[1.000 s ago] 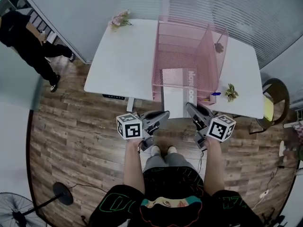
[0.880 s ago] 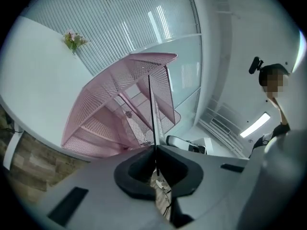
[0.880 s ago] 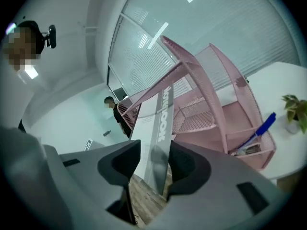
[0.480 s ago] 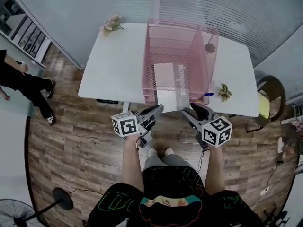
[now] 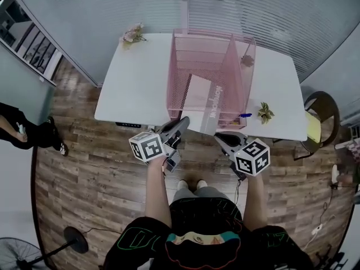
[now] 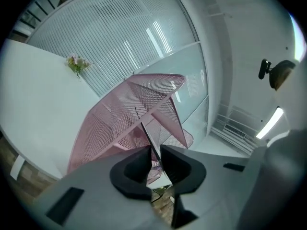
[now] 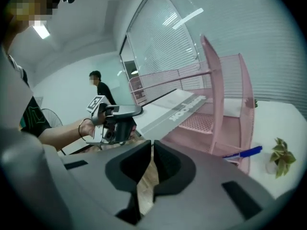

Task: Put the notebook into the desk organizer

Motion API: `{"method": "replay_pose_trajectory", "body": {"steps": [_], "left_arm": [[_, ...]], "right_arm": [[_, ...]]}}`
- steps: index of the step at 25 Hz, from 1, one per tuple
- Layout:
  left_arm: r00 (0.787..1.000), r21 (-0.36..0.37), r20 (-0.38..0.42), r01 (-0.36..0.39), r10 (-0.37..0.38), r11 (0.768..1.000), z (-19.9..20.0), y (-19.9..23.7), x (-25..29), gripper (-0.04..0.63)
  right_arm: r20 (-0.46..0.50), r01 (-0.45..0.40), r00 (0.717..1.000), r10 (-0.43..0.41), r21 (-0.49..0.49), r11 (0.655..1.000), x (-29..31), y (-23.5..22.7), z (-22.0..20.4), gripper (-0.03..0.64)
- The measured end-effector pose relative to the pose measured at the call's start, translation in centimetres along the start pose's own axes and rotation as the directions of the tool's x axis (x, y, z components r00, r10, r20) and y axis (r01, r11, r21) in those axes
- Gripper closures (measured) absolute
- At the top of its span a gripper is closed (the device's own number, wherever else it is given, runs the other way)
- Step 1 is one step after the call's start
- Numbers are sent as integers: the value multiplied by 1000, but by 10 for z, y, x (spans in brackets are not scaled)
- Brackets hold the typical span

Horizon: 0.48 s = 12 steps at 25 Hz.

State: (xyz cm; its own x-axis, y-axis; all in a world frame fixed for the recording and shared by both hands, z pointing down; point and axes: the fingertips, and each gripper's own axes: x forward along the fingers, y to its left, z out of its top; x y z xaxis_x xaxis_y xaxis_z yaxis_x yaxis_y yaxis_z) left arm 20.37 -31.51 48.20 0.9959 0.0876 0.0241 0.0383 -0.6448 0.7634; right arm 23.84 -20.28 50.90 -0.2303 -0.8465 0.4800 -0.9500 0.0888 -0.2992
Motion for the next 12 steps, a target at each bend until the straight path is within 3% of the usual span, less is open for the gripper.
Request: {"method": "replay_pose_trajectory", "body": {"steps": [6, 12], "left_arm": [[997, 97, 11, -81, 81, 992, 6, -3, 7, 508], [976, 305, -120, -139, 183, 942, -2, -6, 2, 430]], "right_arm": [[75, 90, 993, -91, 12, 996, -3, -16, 18, 594], [160, 178, 971, -180, 27, 984, -5, -28, 32, 594]]}}
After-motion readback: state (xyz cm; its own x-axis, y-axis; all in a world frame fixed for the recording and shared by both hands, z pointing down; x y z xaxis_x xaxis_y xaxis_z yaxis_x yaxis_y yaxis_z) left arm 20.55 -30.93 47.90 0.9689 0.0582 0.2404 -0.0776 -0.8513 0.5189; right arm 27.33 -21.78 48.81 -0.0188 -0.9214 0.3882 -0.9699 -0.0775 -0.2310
